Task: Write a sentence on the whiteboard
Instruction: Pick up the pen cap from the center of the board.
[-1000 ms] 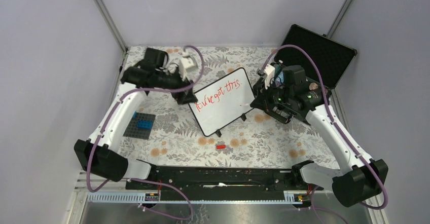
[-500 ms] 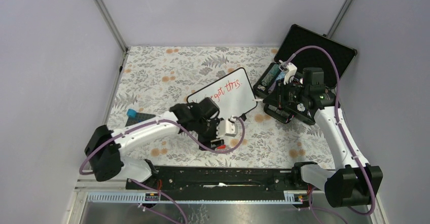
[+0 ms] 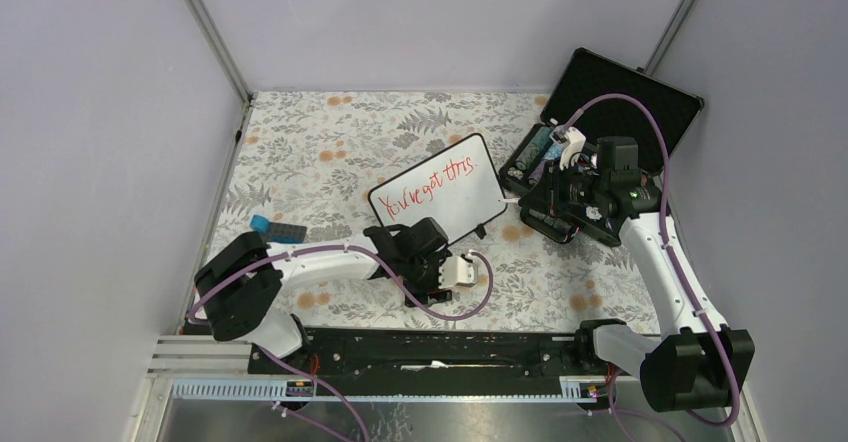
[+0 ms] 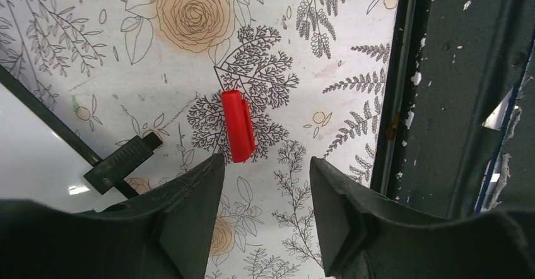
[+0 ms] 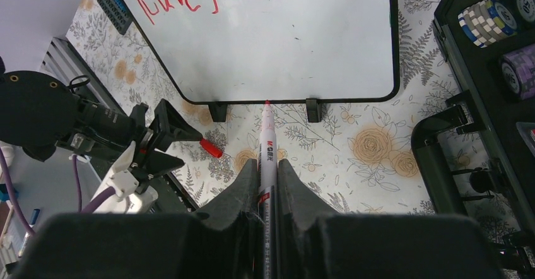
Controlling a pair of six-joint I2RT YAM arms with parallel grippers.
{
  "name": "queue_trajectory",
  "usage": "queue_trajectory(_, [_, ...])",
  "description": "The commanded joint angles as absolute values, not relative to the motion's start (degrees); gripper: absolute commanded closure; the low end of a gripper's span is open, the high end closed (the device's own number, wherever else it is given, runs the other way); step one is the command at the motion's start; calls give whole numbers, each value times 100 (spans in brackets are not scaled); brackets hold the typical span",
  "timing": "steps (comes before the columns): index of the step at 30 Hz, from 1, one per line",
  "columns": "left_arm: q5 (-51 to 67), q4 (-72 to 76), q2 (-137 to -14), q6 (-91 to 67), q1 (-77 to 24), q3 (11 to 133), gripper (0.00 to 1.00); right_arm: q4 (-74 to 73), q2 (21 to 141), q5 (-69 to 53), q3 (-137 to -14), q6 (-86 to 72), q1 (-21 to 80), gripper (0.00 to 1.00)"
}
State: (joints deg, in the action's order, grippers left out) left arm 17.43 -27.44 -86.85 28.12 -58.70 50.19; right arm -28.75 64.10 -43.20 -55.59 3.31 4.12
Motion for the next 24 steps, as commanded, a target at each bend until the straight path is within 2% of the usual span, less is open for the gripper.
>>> queue_trajectory(1, [1625,-2248,-8794,2745,-5906,4935,42,-2637,6272,-4525,-5539,305,384,100])
queue_trajectory(13, [1754,-2184,-9287,2821,-5898,5045,52,-2633,6260,-4538,-5531,298,384,100])
queue_trajectory(24, [1998,-2725,-9388,2720,-5768,5446,90,-2604,6256,-4683,-5503,255,380,100])
